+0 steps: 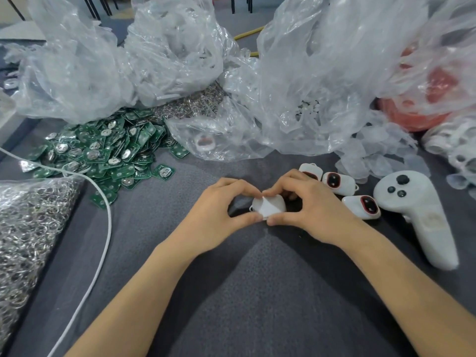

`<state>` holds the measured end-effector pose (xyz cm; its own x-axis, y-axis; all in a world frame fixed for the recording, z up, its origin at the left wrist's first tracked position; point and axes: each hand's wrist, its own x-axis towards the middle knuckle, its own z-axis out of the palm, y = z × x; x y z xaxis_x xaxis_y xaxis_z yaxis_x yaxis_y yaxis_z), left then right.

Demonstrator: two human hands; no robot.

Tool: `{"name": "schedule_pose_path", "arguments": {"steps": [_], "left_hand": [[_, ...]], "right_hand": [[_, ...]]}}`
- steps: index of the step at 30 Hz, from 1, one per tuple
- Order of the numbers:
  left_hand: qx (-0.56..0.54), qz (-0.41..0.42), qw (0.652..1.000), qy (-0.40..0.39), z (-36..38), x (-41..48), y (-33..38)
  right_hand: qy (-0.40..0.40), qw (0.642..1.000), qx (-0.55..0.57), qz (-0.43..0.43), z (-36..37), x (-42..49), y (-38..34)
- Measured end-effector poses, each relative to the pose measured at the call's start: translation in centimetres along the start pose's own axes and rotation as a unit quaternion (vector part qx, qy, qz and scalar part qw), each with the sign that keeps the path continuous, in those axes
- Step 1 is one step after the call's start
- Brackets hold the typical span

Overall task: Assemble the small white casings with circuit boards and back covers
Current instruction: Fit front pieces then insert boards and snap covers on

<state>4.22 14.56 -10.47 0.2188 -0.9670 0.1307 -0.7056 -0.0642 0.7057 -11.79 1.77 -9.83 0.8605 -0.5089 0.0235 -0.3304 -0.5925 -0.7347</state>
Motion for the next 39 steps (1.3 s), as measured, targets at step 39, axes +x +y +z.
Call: {"name": "schedule_pose_path", "arguments": {"steps": [39], "left_hand": [[0.081, 0.026, 0.994, 0.072, 2.4, -0.1, 1.1]], "right_hand": [[-0.024, 0.998, 0.051, 0.013, -1.4, -0.5, 1.0]]}}
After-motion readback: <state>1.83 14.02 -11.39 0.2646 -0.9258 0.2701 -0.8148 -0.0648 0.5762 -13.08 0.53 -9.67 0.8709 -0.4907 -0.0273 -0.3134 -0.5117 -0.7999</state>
